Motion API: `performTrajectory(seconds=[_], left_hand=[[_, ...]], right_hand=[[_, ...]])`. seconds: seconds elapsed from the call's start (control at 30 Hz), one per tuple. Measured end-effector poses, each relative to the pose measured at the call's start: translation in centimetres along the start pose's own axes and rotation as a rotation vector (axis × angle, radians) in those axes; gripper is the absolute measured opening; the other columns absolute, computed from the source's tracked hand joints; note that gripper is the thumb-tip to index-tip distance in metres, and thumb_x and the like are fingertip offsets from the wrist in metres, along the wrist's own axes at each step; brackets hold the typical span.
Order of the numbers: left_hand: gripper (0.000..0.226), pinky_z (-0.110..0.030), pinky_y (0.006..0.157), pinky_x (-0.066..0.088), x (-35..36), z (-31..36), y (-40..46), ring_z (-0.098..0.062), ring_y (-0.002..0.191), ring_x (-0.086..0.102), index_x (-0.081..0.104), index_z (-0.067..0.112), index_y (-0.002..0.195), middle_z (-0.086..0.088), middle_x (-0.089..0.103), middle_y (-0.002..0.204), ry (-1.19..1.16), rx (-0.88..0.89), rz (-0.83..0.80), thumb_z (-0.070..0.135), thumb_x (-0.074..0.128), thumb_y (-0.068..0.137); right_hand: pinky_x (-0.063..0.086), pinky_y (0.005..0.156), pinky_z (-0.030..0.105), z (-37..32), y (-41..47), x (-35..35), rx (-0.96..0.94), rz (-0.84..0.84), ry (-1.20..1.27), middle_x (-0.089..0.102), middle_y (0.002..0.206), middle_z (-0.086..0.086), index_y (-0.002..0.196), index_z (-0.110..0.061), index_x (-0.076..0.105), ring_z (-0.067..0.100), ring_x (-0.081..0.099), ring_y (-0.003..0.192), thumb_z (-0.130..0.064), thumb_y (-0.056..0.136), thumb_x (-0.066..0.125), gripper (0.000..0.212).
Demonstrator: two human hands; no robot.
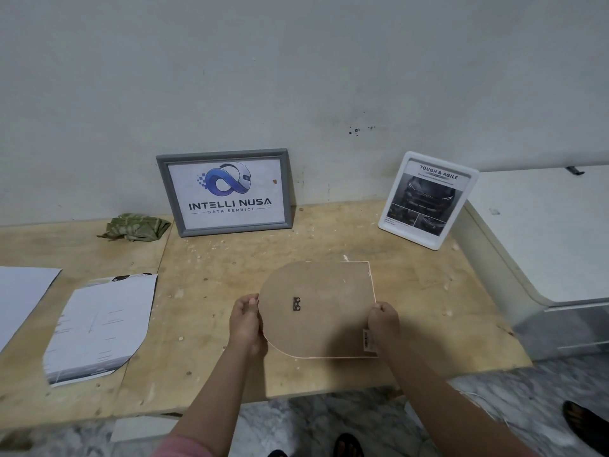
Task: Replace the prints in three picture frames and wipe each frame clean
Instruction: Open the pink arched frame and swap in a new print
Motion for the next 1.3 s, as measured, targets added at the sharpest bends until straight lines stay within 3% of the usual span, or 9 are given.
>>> performTrajectory(seconds=[0.1,0.2,0.4,0.57,0.7,0.8,0.87,1.1,1.3], left_hand=[[0.006,-0.030,0.064,0.048,-0.5,0.7,0.2,-0.021,0.072,0.057,0.059,0.016,0.095,-0.011,0.064,0.092,0.234,0.153,0.044,0.015,0.054,0.095],[0.006,-0.038,0.085,0.051,-0.3,1.3,0.2,-0.026,0.094,0.062,0.061,0.016,0.097,-0.010,0.066,0.101,0.403,0.282,0.071,0.015,0.057,0.092],[0.012,-0.028,0.083,0.043,0.4,2.0,0.1,-0.025,0.094,0.060,0.064,0.007,0.100,-0.009,0.065,0.098,0.503,0.363,0.181,0.012,0.059,0.090],[0.011,-0.027,0.079,0.041,-0.1,2.4,0.0,-0.023,0.086,0.056,0.066,0.003,0.092,-0.012,0.067,0.095,0.541,0.321,0.280,0.010,0.058,0.090],[0.011,-0.035,0.085,0.046,-0.3,1.9,0.5,-0.029,0.093,0.060,0.065,0.004,0.086,-0.014,0.067,0.095,0.502,0.224,0.274,0.012,0.058,0.090],[0.032,-0.036,0.076,0.047,-0.4,1.4,0.8,-0.026,0.070,0.054,0.053,0.010,0.060,-0.012,0.059,0.070,0.465,0.117,0.240,0.015,0.057,0.091],[0.042,-0.032,0.066,0.040,-0.6,1.3,0.8,-0.023,0.059,0.044,0.041,0.013,0.053,-0.007,0.046,0.057,0.504,0.082,0.241,0.018,0.056,0.092],[0.027,-0.034,0.081,0.047,-0.7,2.0,0.4,-0.028,0.082,0.060,0.053,0.014,0.063,-0.007,0.062,0.078,0.640,0.096,0.243,0.020,0.061,0.089],[0.026,-0.035,0.085,0.050,-0.8,2.5,0.7,-0.032,0.091,0.062,0.055,0.013,0.064,-0.013,0.066,0.087,0.678,0.052,0.253,0.020,0.063,0.088]], right_hand=[[0.030,0.051,0.025,0.0,0.1,0.1,-0.010,0.013,-0.022,0.048,0.073,0.012,0.087,-0.003,0.054,0.019,0.041,0.057,-0.007,0.094,0.036,0.019],[0.032,0.054,0.028,0.1,0.3,0.5,-0.007,0.032,-0.047,0.051,0.078,0.015,0.089,-0.002,0.054,0.026,0.046,0.066,-0.009,0.095,0.036,0.020],[0.037,0.065,0.030,0.3,0.8,1.2,-0.009,0.041,-0.046,0.052,0.078,0.014,0.087,-0.005,0.053,0.029,0.049,0.074,-0.010,0.094,0.036,0.019],[0.032,0.056,0.030,0.0,0.9,1.3,-0.040,0.030,-0.044,0.046,0.068,0.011,0.078,-0.005,0.049,0.024,0.041,0.062,-0.009,0.094,0.037,0.021],[0.031,0.060,0.031,0.0,1.1,1.3,-0.045,0.039,-0.073,0.046,0.068,0.009,0.078,-0.006,0.050,0.027,0.043,0.069,-0.008,0.093,0.038,0.019],[0.033,0.062,0.030,0.1,1.3,1.2,-0.044,0.038,-0.107,0.049,0.070,0.011,0.078,-0.006,0.051,0.029,0.046,0.071,-0.008,0.091,0.040,0.017],[0.033,0.062,0.029,-0.1,1.4,1.1,-0.049,0.032,-0.125,0.048,0.066,0.008,0.077,-0.007,0.053,0.029,0.046,0.070,-0.008,0.090,0.041,0.017],[0.032,0.058,0.031,-0.8,1.6,0.8,-0.086,0.052,-0.198,0.050,0.067,0.017,0.067,-0.004,0.056,0.031,0.047,0.065,-0.005,0.086,0.046,0.021],[0.038,0.064,0.028,-0.9,1.3,1.0,-0.117,0.041,-0.249,0.064,0.085,0.021,0.089,-0.002,0.070,0.036,0.059,0.081,-0.005,0.078,0.051,0.022]])
Point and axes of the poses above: each hand's wrist, its own y-axis towards the middle knuckle, its own x-axis out of the palm, z = x × y, the point moved 5 cm from there along y, towards the middle knuckle
